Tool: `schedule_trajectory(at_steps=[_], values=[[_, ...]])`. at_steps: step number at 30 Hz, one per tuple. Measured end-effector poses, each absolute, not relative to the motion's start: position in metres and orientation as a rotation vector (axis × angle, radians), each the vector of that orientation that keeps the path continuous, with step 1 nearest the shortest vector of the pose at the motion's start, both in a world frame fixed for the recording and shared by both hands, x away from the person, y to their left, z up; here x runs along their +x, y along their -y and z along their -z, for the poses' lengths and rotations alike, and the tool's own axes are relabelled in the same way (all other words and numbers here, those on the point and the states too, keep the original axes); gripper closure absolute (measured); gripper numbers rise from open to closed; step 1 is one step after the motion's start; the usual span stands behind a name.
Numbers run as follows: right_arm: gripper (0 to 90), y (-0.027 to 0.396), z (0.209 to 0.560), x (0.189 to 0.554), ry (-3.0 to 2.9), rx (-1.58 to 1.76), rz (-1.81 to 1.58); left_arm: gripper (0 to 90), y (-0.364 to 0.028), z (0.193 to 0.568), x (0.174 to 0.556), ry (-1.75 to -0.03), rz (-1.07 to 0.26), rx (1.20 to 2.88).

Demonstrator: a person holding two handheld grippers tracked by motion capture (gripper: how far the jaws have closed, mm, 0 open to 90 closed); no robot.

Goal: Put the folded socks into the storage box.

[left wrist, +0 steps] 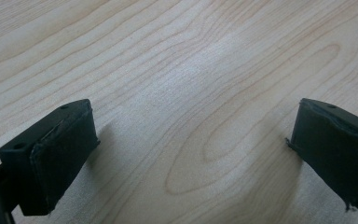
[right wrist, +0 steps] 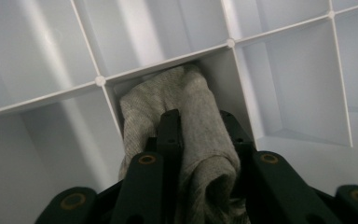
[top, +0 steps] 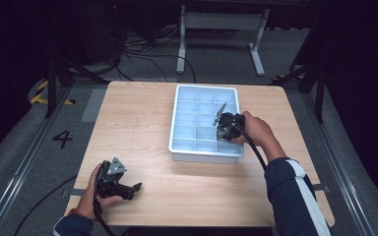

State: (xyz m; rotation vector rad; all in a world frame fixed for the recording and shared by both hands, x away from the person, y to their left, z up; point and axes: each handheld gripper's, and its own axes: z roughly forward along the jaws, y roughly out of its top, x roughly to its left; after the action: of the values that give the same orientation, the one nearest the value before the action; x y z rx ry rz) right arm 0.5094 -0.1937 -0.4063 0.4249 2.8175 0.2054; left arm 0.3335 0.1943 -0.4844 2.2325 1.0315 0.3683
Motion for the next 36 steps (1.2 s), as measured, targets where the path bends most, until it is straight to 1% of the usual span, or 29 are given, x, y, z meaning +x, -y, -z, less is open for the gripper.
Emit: schedule_trajectory(at_steps=[8, 13, 15, 20, 22, 23, 24, 25, 28, 32, 36], values=[[72.5, 0.191, 0.411, 0.51, -2.824, 0.443, -0.173, 0.5, -0.194, 0.484, 0.333, -1.032, -0.368, 2.232], [70.1, 0.191, 0.413, 0.51, -2.813, 0.469, -0.176, 0.5, -0.194, 0.484, 0.333, -1.032, -0.368, 2.232], [67.0, 0.193, 0.413, 0.511, -2.81, 0.484, -0.2, 0.5, -0.194, 0.484, 0.333, -1.032, -0.368, 2.232], [65.1, 0.199, 0.408, 0.51, -2.825, 0.511, -0.255, 0.5, -0.194, 0.484, 0.333, -1.032, -0.368, 2.232], [62.4, 0.201, 0.404, 0.508, -2.814, 0.513, -0.285, 0.5, -0.194, 0.484, 0.333, -1.032, -0.368, 2.232], [59.6, 0.203, 0.402, 0.507, -2.81, 0.516, -0.295, 0.6, -0.194, 0.484, 0.333, -1.031, -0.368, 2.232], [54.3, 0.205, 0.398, 0.506, -2.788, 0.535, -0.32, 0.5, -0.194, 0.484, 0.333, -1.032, -0.368, 2.232], [53.3, 0.207, 0.397, 0.506, -2.774, 0.538, -0.329, 0.5, -0.194, 0.484, 0.333, -1.032, -0.368, 2.232], [54.8, 0.214, 0.389, 0.502, -2.773, 0.54, -0.391, 0.5, -0.194, 0.484, 0.333, -1.032, -0.368, 2.232], [48.9, 0.221, 0.379, 0.494, -2.735, 0.542, -0.451, 0.5, -0.194, 0.484, 0.334, -1.032, -0.368, 2.232], [52.3, 0.226, 0.375, 0.488, -2.747, 0.515, -0.479, 0.5, -0.194, 0.484, 0.334, -1.032, -0.368, 2.232]])
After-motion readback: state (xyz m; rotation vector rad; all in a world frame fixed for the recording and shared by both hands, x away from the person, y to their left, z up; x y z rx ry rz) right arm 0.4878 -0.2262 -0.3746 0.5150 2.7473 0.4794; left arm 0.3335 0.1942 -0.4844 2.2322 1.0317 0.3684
